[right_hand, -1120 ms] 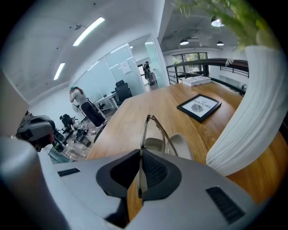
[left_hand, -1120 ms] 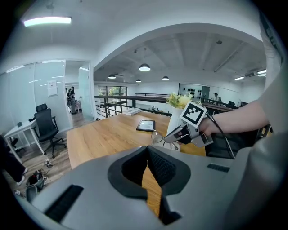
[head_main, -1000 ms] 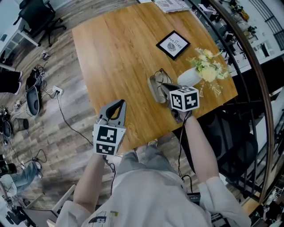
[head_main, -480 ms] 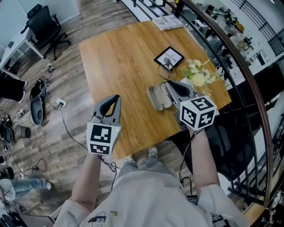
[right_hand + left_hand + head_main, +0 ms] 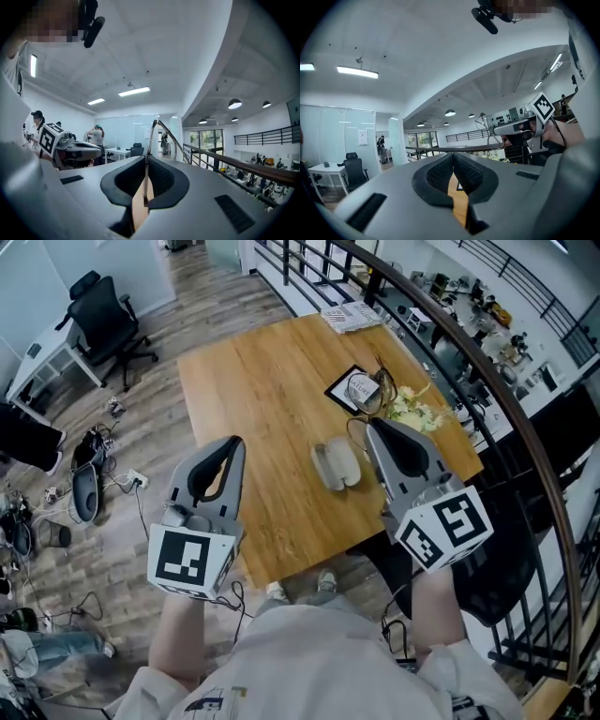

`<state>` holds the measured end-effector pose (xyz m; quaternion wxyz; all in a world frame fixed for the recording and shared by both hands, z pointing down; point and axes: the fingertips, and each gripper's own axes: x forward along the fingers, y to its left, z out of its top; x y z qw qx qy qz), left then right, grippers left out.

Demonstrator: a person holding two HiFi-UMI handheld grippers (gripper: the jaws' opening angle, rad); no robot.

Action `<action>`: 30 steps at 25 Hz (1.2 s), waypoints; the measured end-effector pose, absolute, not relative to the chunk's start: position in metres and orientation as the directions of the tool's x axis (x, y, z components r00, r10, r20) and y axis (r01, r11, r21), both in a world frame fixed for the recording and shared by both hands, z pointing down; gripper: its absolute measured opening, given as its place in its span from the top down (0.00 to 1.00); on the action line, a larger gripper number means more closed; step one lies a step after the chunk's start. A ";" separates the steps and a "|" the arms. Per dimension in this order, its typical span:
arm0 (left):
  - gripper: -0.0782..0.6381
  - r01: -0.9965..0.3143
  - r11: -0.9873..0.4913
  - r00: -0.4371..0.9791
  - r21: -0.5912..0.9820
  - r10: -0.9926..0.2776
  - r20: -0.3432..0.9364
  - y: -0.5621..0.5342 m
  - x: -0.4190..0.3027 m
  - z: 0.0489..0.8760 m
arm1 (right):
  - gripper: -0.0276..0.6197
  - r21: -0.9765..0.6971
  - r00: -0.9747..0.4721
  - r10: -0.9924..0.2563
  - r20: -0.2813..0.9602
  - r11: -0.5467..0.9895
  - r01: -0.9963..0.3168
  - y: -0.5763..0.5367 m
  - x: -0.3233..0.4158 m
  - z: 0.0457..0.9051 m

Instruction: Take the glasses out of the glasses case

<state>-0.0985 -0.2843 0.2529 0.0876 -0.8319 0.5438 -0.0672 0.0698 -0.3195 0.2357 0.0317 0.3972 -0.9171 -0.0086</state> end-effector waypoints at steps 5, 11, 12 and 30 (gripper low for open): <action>0.87 -0.891 -0.380 0.400 -0.247 -0.916 -0.037 -0.259 -0.093 0.221 | 0.89 0.056 -0.681 -0.730 -0.052 0.679 -0.732 -0.285 0.083 0.199; 0.87 -0.894 -0.352 0.371 -0.276 -0.928 -0.018 -0.242 -0.100 0.220 | 0.89 0.039 -0.681 -0.726 -0.095 0.681 -0.731 -0.258 0.087 0.185; 0.87 -0.892 -0.345 0.364 -0.291 -0.931 -0.013 -0.242 -0.103 0.222 | 0.89 0.040 -0.684 -0.724 -0.093 0.683 -0.729 -0.256 0.086 0.185; 0.87 -0.903 -0.336 0.316 -0.266 -0.941 0.117 -0.242 -0.108 0.292 | 0.89 -0.001 -0.697 -0.715 0.060 0.698 -0.716 -0.252 0.075 0.268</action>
